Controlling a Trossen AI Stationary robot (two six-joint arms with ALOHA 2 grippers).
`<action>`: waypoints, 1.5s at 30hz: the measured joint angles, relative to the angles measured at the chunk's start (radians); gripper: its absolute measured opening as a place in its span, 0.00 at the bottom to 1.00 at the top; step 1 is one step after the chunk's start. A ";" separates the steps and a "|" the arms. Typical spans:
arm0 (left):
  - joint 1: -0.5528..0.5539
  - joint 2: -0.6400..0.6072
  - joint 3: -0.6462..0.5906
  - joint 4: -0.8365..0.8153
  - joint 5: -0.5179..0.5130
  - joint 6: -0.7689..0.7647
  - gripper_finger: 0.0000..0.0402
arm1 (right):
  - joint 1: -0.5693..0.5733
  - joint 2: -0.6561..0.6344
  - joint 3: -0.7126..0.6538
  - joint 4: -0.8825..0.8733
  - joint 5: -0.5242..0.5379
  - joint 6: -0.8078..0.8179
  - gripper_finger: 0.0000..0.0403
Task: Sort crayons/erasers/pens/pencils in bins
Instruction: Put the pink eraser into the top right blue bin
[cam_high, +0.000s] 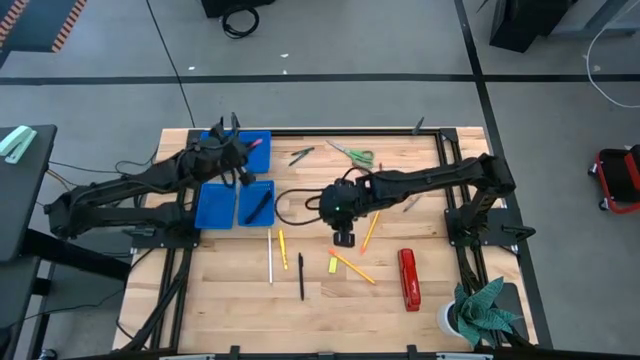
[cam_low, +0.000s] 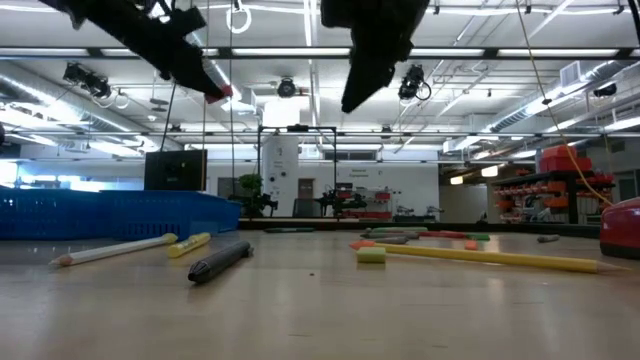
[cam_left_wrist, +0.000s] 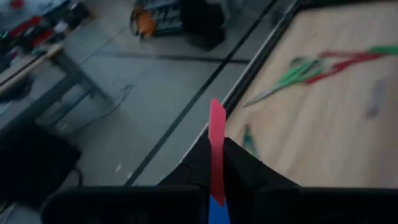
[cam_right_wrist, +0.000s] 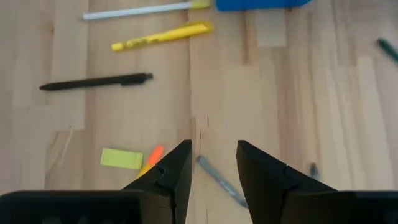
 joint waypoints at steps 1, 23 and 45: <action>0.025 0.013 -0.021 0.034 0.000 0.000 0.07 | 0.004 -0.001 -0.022 0.024 0.001 0.010 0.33; 0.390 0.414 -0.129 0.360 0.256 -0.053 0.09 | 0.029 0.000 -0.333 0.324 0.005 0.183 0.33; 0.389 0.440 -0.129 0.350 0.261 -0.138 0.57 | 0.048 0.000 -0.333 0.402 0.031 0.196 0.33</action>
